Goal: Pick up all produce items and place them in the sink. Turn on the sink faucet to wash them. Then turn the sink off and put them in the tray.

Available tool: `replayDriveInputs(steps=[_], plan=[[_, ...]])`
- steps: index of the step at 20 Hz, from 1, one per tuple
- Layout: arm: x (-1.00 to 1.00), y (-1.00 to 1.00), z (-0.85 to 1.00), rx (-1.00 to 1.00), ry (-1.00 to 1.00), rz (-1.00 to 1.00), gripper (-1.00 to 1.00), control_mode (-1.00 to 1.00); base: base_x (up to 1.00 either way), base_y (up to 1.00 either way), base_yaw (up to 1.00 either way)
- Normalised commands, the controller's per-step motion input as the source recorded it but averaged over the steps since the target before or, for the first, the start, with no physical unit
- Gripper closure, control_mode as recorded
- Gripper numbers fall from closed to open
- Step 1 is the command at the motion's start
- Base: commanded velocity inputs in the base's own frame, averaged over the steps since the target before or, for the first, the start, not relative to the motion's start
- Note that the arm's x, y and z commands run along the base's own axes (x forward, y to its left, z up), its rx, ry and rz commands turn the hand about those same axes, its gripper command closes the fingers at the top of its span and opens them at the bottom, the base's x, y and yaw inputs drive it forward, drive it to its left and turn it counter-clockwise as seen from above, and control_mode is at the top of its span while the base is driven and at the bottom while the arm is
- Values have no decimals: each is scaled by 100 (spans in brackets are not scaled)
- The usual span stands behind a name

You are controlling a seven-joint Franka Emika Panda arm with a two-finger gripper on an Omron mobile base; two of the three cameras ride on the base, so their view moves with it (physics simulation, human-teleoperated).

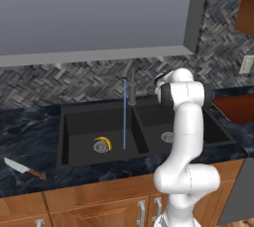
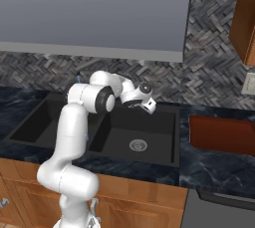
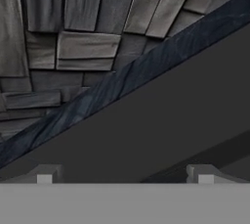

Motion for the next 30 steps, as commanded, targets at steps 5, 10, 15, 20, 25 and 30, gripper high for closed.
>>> replayDriveInputs(steps=[5, 10, 15, 20, 25, 30], plan=[[13, 16, -4, 0, 0, 0, -100, -100, 0, 0, 0], [19, 23, 0, 0, 0, 0, -100, -100, 0, 0, 0], [19, 17, 0, 0, 0, 0, -100, -100, 0, 0, 0], [8, 27, 0, 0, 0, 0, -100, -100, 0, 0, 0], [0, 40, 0, 0, 0, 3, -100, -100, 0, 0, 0], [0, 53, 0, 0, 0, 3, -100, -100, 0, 0, 0]])
